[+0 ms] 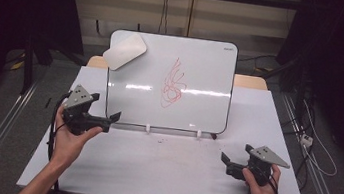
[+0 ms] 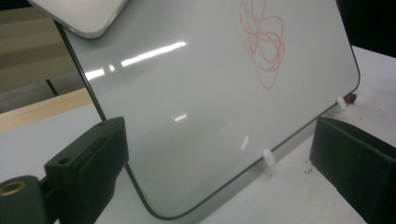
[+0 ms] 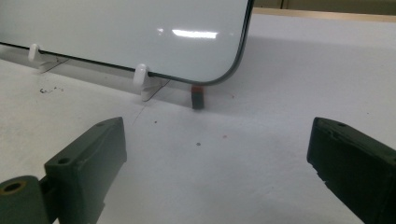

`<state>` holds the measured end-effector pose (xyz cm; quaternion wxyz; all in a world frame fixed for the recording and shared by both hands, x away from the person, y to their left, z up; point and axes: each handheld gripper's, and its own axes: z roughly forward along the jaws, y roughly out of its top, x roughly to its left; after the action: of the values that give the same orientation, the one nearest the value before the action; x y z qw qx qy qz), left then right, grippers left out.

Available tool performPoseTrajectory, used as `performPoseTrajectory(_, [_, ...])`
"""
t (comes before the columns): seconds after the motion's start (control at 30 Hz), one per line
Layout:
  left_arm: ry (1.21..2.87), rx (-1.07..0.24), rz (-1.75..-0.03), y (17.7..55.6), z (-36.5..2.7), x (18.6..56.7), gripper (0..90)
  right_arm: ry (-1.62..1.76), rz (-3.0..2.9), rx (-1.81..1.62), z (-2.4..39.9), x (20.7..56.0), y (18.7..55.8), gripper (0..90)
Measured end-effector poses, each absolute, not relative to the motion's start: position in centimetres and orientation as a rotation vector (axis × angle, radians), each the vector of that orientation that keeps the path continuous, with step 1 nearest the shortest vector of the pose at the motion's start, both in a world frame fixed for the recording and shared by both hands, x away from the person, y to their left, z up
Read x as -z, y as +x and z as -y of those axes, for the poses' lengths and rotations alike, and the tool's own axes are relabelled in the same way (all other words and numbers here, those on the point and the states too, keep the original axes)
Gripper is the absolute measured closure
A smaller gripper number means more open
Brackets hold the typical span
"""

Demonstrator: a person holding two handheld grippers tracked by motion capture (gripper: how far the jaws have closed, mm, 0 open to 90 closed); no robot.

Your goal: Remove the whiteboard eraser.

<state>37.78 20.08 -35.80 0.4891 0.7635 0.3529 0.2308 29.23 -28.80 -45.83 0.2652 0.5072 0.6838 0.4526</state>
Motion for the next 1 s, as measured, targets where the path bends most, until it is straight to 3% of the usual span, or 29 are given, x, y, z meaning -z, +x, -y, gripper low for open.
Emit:
performPoseTrajectory(0.37, [1.871,-0.593,-0.866,39.9,-19.6,33.9,3.4,1.373,-1.854,-1.224,28.7,45.9,29.5,4.5])
performPoseTrajectory(0.9, [1.897,-0.8,-0.793,43.4,-18.5,30.7,9.3,1.375,-1.854,-1.232,28.7,45.9,29.5,4.5])
performPoseTrajectory(0.97, [1.909,-0.803,-0.762,43.7,-18.5,30.5,8.8,1.371,-1.854,-1.231,28.7,45.9,29.5,4.5])
performPoseTrajectory(1.0, [1.914,-0.802,-0.751,43.8,-18.5,30.4,3.5,1.373,-1.853,-1.228,28.8,45.9,29.5,4.5])
